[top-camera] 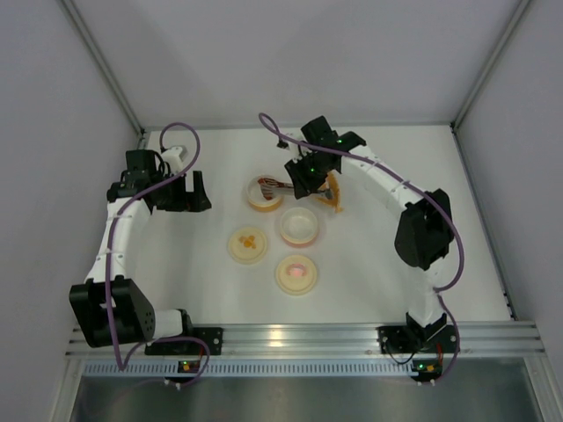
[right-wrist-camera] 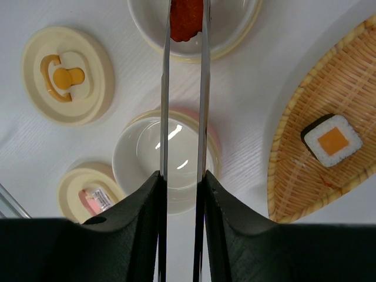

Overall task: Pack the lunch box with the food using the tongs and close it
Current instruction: Place the fake food in the packing box, then pick up the fake food from the plate.

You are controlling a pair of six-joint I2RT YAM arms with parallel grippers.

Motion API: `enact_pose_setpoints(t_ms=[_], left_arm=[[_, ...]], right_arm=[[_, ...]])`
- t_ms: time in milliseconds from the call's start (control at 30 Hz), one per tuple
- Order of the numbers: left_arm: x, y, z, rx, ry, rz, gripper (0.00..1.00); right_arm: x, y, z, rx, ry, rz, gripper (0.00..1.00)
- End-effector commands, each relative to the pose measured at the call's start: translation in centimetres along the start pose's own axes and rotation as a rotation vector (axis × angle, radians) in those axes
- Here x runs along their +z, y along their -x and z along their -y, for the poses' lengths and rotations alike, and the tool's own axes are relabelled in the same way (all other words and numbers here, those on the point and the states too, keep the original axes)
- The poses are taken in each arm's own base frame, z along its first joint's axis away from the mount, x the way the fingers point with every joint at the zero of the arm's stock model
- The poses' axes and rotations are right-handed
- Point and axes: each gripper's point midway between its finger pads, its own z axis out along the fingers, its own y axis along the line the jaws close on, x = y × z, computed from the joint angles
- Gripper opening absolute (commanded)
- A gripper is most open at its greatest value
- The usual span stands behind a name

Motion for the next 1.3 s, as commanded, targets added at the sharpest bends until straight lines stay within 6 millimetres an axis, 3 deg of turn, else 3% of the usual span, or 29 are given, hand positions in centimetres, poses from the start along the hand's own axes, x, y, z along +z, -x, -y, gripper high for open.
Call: enact_pose_setpoints(t_ms=[0,233,467,567,700,833,933,1267], left_arm=[[-0.3,0.7,0.1,0.018,-0.019,0.026,0.98],[-0.2,0.8,0.2,0.017,-0.025,0.024,0.98],[-0.3,1.1,0.3,0.012,-0.032,0.029,0.98],[-0.4,1.2,0.4,0.014,-0.032,0.03,0.98],[-0.8,1.3,0.5,0.035,-0.03,0.037,0.98],[-1.3,1.4,1.0,0.093,-0.064,0.032,0.98],[-1.4,1.2,1.6,0.12,-0.104,0.014,0.98],[-1.0,0.4,3.3,0.142,-0.242,-0.036,0.98]], right_arm=[[-0.6,4.3,-1.0,-0.069,0.005,0.132,0.3],[-1.0,4.8,-1.0,-0.061,0.003,0.141,0.44],[-1.5,5.1,-1.1,-0.065,-0.003,0.151,0.42],[-2.5,5.3,-1.3,-0.067,-0.004,0.16,0.41],[-5.7,5.0,-0.7,-0.064,-0.026,0.185,0.39],[-8.5,2.4,2.3,-0.046,-0.075,0.166,0.38],[-9.3,-1.0,4.2,-0.033,-0.091,0.104,0.38],[-12.0,-6.5,9.1,-0.039,-0.137,0.028,0.37]])
